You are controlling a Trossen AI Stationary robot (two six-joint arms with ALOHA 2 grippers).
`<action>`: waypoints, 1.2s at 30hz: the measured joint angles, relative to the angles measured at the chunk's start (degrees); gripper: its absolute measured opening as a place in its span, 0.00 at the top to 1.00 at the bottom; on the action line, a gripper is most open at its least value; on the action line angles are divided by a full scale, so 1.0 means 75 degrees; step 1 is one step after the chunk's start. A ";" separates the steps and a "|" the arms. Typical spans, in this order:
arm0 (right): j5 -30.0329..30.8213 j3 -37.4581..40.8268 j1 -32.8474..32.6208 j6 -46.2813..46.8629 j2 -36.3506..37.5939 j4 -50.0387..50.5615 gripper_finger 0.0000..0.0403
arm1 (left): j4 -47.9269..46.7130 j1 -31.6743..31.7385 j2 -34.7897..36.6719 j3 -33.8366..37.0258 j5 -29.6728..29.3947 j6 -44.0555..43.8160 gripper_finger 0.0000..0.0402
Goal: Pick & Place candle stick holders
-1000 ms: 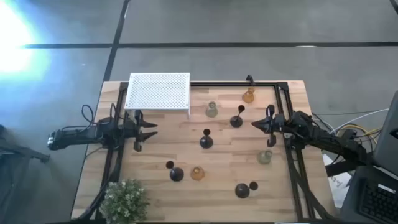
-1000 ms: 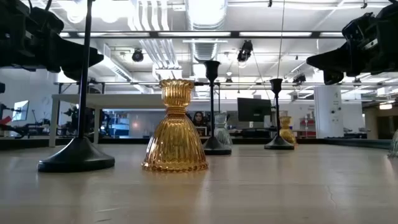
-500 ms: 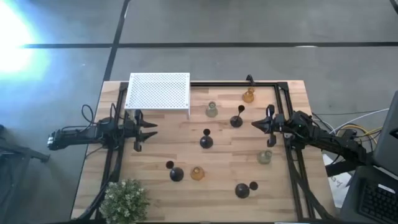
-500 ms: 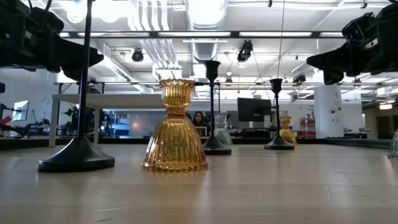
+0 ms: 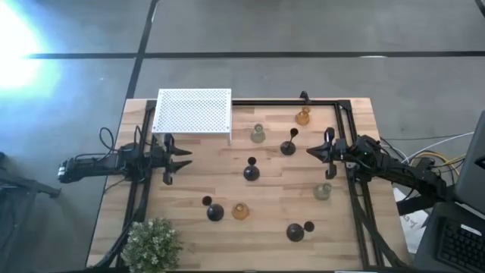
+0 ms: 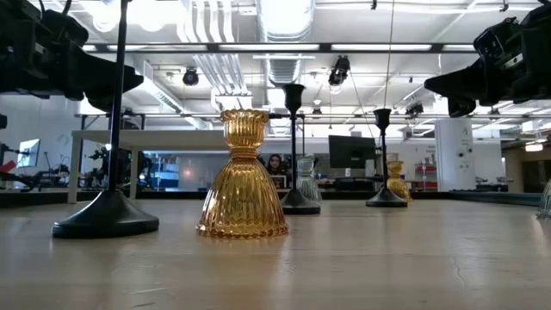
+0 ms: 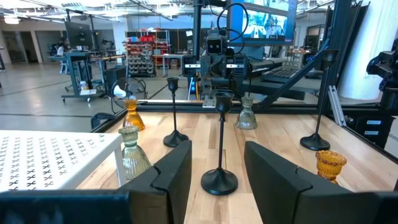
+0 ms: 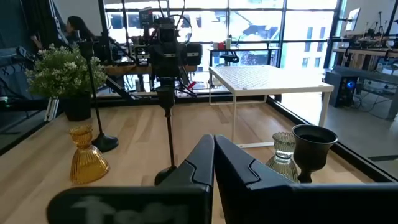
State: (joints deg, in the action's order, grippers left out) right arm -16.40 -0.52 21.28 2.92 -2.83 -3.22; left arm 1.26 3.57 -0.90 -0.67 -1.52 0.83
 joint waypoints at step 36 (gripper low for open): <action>0.1197 -0.0002 0.0012 0.0319 -0.0062 -0.3980 0.98 | 0.0003 0.0006 -0.0001 0.0000 0.0000 0.0001 0.62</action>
State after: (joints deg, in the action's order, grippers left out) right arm -7.42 -0.54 21.37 5.31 -3.30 -33.07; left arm 1.28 3.62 -0.91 -0.67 -1.52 0.84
